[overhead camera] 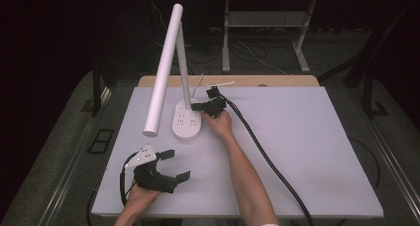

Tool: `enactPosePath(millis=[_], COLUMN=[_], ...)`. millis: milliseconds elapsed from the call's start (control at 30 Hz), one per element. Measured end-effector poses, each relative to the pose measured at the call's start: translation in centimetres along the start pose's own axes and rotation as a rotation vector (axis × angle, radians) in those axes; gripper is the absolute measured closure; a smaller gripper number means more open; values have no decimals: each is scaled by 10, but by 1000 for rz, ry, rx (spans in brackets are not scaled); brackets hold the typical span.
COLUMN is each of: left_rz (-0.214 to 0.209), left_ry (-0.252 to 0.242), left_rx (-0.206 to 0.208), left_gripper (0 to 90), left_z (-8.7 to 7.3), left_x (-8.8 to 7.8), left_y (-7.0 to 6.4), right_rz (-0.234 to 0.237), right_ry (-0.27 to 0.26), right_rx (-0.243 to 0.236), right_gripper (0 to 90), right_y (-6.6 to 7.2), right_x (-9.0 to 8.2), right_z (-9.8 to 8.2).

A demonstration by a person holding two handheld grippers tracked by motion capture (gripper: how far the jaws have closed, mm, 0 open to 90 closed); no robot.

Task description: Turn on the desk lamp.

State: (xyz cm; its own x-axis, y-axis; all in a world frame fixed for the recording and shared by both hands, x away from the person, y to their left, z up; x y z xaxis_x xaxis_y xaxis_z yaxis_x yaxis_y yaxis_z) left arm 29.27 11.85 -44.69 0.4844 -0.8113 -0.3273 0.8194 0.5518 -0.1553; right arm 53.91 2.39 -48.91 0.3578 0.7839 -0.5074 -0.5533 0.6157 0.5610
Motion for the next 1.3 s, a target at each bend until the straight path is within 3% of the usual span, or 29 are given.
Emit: enactPosePath(millis=[33, 100, 333, 667, 1133, 1300], left_rz=[0, 3, 4, 6, 5, 14], left_ry=[-1, -3, -2, -3, 4, 5], left_rx=[-3, -7, -6, -7, 2, 6], left_gripper=[1, 1, 1, 1, 1, 4], left_z=[0, 0, 0, 0, -1, -1], left_x=[-1, -2, -1, -1, 0, 1], left_y=[0, 1, 2, 2, 1, 2], right_rz=[-35, -43, -14, -29, -52, -55], right_ry=[18, 8, -9, 7, 19, 25], right_rx=[-30, -25, -53, -111, -182, -197], right_gripper=[893, 893, 892, 892, 889, 674], right_y=[1, 2, 10, 13, 14, 15], right_x=[-2, -8, -23, -45, -85, -107], right_z=[1, 4, 13, 18, 11, 5])
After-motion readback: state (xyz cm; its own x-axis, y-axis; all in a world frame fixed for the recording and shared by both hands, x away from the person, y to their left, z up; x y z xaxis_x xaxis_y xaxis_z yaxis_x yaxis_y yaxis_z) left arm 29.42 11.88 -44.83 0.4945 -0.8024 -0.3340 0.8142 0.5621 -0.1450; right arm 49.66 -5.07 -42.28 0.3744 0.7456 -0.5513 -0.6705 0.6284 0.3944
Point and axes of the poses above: each handheld gripper's, and its own axes: x roughly forward along the jaws, z roughly out of its top, y roughly to its left, the point moved 8 cm from there along x, roughly forward along the jaws, and after that the axes turned 6 degrees about x, right-handed, at the moved point
